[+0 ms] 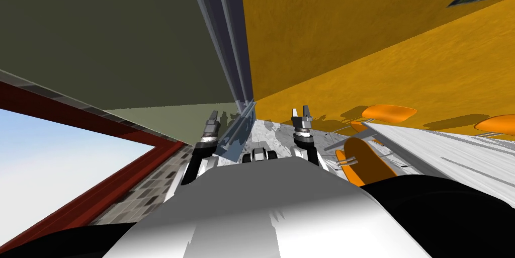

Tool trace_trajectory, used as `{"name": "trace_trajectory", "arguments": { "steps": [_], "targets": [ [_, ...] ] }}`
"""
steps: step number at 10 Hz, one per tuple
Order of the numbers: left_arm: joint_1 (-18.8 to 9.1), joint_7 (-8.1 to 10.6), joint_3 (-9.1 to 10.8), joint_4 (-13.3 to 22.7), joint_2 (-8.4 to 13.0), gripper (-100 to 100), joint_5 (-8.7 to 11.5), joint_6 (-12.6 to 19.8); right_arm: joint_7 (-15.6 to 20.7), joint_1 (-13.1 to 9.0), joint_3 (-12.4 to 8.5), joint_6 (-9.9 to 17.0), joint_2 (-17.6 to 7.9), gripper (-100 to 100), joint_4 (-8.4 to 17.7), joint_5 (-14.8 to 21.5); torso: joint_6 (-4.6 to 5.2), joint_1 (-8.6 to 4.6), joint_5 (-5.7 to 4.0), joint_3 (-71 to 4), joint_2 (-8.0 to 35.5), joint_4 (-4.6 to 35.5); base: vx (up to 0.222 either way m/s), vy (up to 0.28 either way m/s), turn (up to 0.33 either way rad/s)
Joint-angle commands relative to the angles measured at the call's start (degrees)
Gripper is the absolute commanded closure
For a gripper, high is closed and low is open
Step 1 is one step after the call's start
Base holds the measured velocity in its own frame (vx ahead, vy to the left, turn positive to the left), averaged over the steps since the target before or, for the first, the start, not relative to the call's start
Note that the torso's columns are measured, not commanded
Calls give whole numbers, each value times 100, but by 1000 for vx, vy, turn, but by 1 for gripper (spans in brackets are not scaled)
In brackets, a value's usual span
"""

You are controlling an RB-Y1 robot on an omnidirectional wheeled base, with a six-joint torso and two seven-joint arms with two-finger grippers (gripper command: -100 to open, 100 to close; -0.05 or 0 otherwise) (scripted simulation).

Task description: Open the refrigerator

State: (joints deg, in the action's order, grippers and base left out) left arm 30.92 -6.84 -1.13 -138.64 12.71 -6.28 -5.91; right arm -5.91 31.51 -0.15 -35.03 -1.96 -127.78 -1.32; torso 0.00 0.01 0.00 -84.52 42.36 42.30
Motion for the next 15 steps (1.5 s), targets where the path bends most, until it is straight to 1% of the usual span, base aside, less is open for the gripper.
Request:
{"name": "trace_trajectory", "arguments": {
  "steps": [1,4,7,11,15],
  "targets": [
    [2,-14,37,-87,134,-100,-43,326,0,0,0,0,0,0,0,0,0,1,0,1,0,1,74,-15,-37],
    [6,-32,72,-159,287,-100,-91,640,0,0,0,0,0,0,0,0,0,-1,0,-5,-7,-2,72,-19,-34],
    [12,-50,107,-212,499,-100,-139,952,0,0,0,0,0,0,0,0,0,-2,0,-5,-8,-2,78,-26,-36],
    [23,-78,159,-257,881,-100,-211,1426,0,0,0,0,0,0,0,0,0,0,0,-6,-10,-3,87,-17,-38],
    [34,-111,221,-283,1286,-100,-297,1987,0,0,0,0,0,0,0,0,0,4,2,-6,-12,-3,106,-24,-47]
  ]
}}
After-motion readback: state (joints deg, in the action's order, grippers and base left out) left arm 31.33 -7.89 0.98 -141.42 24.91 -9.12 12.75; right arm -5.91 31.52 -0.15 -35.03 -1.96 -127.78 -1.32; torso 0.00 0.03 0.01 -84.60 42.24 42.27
